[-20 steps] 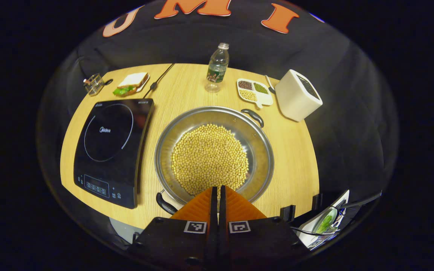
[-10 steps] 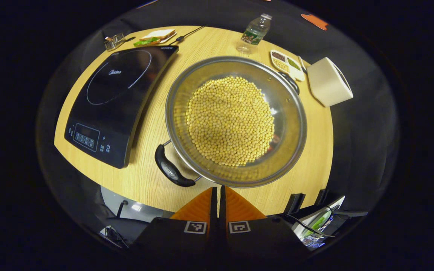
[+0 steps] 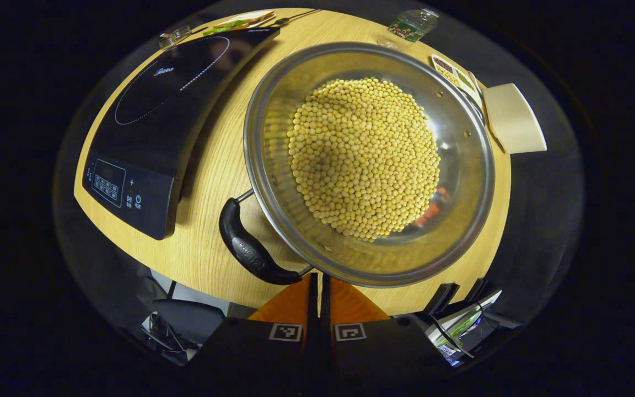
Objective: First push the handle of the pot to place it horizontally, then grasp the pot with both hands and set it on the induction cooktop.
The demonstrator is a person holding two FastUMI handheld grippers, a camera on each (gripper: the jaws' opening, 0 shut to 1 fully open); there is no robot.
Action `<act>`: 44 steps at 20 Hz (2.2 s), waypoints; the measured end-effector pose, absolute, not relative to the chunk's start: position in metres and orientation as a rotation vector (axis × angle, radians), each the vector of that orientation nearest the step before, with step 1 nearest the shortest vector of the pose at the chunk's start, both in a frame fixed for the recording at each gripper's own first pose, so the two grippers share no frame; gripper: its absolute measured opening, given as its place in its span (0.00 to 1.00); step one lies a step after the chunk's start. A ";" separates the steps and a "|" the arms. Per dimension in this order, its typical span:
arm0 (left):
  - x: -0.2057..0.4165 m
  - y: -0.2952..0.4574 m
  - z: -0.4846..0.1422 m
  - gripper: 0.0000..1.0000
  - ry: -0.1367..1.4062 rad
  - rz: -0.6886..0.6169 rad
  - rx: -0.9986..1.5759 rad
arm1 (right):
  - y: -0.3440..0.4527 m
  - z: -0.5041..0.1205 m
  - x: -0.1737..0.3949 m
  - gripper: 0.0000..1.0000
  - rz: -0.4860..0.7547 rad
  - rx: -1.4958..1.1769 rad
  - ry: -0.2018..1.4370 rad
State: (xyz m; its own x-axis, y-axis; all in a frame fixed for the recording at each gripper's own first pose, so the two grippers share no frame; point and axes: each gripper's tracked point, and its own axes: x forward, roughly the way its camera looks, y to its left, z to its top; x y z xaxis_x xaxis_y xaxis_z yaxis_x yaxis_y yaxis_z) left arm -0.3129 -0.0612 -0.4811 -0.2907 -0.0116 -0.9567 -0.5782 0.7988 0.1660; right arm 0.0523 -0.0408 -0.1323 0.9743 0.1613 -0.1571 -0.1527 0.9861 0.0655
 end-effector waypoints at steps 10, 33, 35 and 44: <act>-0.312 -0.009 -0.491 0.08 1.788 0.649 -0.253 | -0.034 -0.139 0.051 0.95 0.107 0.025 0.200; -0.249 0.070 -0.529 0.08 1.613 0.478 0.032 | -0.032 -0.162 0.029 0.95 0.003 0.023 0.309; -0.244 0.073 -0.530 0.08 1.604 0.446 0.059 | -0.026 -0.163 0.031 0.95 0.010 0.012 0.320; -0.205 0.086 -0.540 0.08 1.544 0.300 0.197 | 0.014 -0.173 0.032 0.98 0.071 -0.020 0.369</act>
State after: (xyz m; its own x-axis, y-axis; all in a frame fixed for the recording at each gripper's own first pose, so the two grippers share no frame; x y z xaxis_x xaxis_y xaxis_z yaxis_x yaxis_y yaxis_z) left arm -0.2050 0.0861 -0.5402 0.0017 0.3121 -0.9500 -0.0659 0.9480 0.3113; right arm 0.0319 0.0140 -0.1729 0.9304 0.0653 -0.3607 -0.0725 0.9973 -0.0065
